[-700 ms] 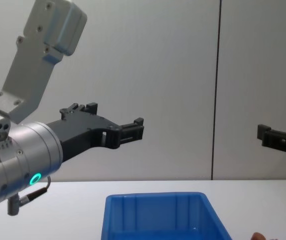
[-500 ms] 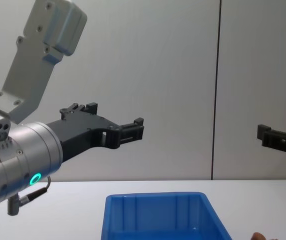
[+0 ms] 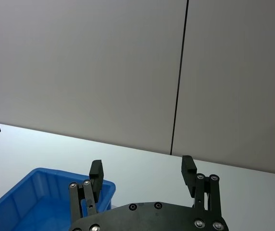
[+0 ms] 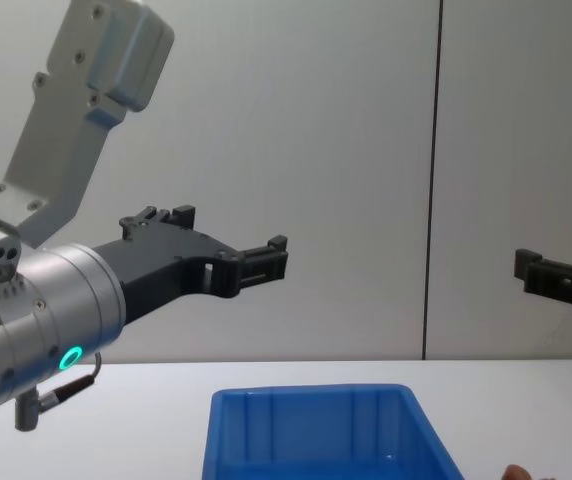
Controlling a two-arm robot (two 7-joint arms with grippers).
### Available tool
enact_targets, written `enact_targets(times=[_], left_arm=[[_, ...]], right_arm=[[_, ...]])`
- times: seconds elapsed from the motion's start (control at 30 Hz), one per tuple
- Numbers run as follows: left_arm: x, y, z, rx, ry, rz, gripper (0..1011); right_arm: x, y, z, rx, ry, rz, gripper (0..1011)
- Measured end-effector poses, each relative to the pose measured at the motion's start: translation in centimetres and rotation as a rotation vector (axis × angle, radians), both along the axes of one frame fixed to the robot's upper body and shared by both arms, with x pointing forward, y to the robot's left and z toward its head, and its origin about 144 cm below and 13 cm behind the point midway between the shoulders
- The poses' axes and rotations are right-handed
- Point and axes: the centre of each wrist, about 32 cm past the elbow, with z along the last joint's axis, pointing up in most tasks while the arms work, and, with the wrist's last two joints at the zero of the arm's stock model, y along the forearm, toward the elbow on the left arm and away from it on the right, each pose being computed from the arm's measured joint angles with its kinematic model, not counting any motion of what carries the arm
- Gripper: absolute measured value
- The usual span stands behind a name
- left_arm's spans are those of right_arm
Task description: Pick up the two dolls from the table and place them into the box.
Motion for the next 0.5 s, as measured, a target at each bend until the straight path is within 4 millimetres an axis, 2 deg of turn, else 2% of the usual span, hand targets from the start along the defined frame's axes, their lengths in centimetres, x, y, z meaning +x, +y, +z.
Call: enact_targets(times=[0.27,0.5], left_arm=[[0.0,0.0,0.0,0.0,0.0,0.0,1003],[0.0,0.0,0.0,0.0,0.0,0.0,1003]], right_arm=[[0.0,-0.5,-0.1,-0.01,0.002,-0.002,1001],[-0.2,-2.2,-0.4,-0.041,0.032,-0.011,1001]])
